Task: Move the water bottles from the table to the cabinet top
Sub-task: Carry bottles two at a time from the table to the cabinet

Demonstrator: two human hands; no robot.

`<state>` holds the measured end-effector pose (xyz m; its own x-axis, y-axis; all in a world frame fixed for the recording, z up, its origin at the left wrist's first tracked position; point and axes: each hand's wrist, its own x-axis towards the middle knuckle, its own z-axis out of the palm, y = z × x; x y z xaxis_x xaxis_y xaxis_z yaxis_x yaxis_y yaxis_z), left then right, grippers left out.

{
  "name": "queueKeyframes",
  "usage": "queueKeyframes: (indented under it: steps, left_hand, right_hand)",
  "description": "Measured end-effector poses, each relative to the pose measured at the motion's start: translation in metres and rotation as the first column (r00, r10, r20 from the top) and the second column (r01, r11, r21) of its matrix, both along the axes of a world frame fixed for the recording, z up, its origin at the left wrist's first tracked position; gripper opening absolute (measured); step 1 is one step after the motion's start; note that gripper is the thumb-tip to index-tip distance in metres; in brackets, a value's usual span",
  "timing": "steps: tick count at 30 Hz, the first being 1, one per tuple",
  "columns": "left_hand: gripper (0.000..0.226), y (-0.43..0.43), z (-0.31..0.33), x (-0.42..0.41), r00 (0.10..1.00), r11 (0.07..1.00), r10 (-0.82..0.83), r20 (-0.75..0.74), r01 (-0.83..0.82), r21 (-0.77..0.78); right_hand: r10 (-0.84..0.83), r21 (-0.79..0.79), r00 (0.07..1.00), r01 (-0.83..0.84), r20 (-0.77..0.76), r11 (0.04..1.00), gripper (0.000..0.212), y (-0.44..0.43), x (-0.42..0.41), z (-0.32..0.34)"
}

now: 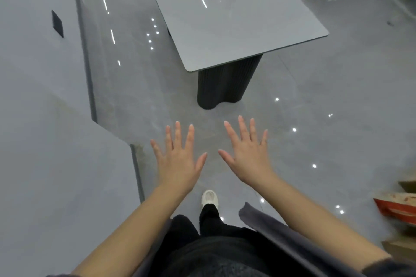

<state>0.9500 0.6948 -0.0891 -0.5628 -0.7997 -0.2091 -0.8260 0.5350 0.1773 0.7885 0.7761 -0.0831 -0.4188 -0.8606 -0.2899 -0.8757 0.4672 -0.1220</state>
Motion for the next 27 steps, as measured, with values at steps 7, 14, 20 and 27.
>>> queueKeyframes:
  steps: [7,14,20,27]
  left_hand:
    - [0.078,-0.050,0.006,-0.020,0.993,0.993,0.119,0.003,-0.119,-0.020]
    - [0.077,-0.135,-0.001,-0.040,0.991,0.991,0.130,-0.017,-0.130,-0.017]
    - [0.078,-0.241,-0.010,-0.049,0.996,0.996,0.084,0.010,-0.084,-0.009]
    - [0.076,-0.345,0.000,-0.063,1.000,1.000,-0.007,0.004,0.007,0.001]
  right_hand:
    - [0.135,0.002,0.991,-0.135,-0.016,0.991,0.075,-0.071,-0.024,0.006]
    - [0.140,-0.016,0.990,-0.140,-0.018,0.990,0.075,-0.156,-0.043,0.003]
    - [0.069,0.004,0.998,-0.069,0.010,0.998,0.074,-0.256,-0.049,-0.004]
    - [-0.005,0.014,1.000,0.005,-0.006,1.000,0.073,-0.359,-0.056,0.003]
